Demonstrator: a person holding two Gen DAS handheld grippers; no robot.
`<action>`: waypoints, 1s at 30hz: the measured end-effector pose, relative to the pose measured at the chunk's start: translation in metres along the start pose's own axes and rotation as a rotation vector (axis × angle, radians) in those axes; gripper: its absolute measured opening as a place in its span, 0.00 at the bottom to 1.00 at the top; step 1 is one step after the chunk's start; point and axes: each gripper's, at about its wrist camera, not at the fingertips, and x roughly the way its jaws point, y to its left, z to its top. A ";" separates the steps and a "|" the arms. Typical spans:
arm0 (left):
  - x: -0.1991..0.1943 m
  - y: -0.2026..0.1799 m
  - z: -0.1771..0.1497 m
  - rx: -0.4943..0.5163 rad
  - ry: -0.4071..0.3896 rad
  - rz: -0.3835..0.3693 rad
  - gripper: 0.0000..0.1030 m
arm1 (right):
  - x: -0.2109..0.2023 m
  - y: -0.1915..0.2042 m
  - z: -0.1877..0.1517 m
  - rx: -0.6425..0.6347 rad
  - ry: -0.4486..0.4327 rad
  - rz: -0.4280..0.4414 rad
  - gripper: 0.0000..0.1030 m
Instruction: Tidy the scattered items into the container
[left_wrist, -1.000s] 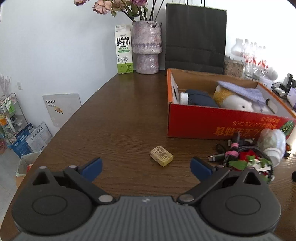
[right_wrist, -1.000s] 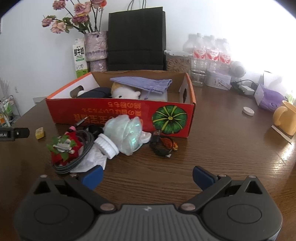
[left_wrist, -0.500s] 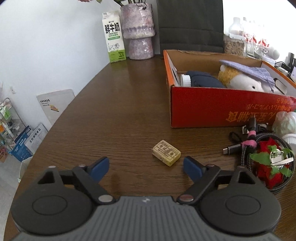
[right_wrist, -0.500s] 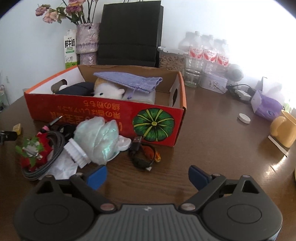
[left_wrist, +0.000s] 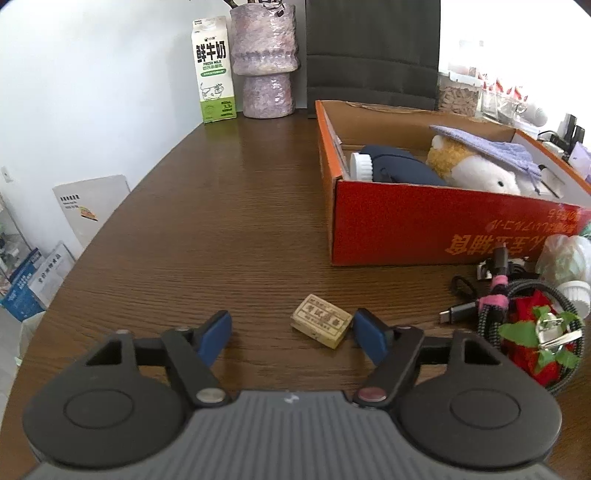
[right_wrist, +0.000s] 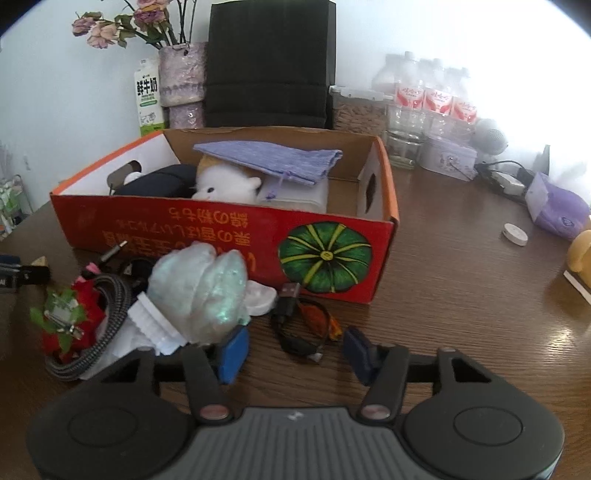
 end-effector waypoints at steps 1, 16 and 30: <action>0.000 0.000 0.000 -0.002 0.000 -0.006 0.66 | 0.000 0.000 0.001 0.004 -0.002 0.000 0.42; -0.004 -0.008 -0.001 0.007 -0.008 -0.046 0.35 | -0.011 0.000 -0.002 0.007 -0.030 -0.003 0.19; -0.018 -0.012 -0.003 -0.003 -0.019 -0.046 0.35 | -0.032 0.000 -0.006 0.012 -0.071 0.005 0.04</action>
